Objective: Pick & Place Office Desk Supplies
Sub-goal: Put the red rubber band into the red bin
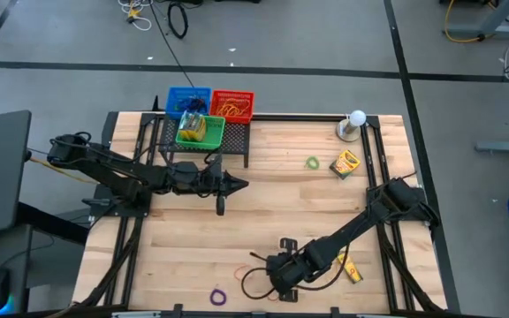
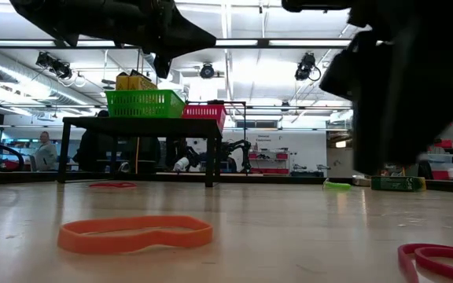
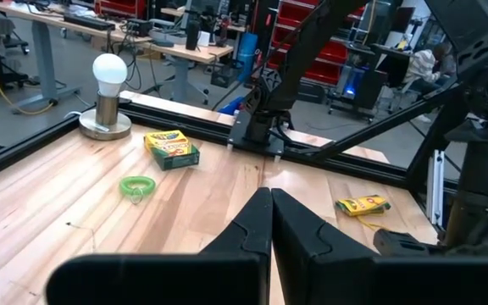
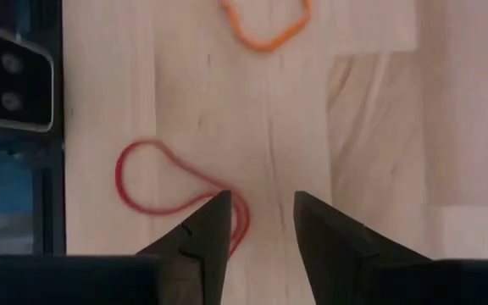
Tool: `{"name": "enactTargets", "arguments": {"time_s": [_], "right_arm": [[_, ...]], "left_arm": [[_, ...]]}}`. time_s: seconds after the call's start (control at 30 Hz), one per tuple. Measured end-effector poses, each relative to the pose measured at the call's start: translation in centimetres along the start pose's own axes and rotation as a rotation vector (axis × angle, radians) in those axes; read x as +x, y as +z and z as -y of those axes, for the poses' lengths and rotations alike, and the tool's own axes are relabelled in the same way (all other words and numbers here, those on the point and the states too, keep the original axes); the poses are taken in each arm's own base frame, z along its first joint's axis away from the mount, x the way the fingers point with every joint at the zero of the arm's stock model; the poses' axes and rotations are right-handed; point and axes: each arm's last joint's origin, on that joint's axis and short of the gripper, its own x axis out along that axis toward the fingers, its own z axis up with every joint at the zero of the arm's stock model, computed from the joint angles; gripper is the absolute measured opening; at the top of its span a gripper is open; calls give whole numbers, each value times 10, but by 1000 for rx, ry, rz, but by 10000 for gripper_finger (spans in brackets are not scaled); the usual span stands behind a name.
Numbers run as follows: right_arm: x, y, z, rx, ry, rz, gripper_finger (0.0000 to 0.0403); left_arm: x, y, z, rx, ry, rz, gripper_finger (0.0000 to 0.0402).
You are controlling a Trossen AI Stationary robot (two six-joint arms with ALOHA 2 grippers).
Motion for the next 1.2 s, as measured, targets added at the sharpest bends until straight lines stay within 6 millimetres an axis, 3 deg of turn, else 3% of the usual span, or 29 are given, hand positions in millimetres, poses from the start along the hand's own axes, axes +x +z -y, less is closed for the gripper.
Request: {"name": "enactTargets", "arguments": {"time_s": [0.27,0.6,0.87,1.2], "right_arm": [[6,-17,-9,-66,7,-91,139],[19,-15,-7,-26,17,-85,133],[27,-15,-6,-19,26,-101,80],[27,-15,-4,-47,23,-112,7]], "left_arm": [[0,0,0,1,-1,2,7],[0,-1,0,2,1,-6,7],[2,-3,-8,-175,31,-45,9],[2,-2,-13,-160,41,-39,10]]}}
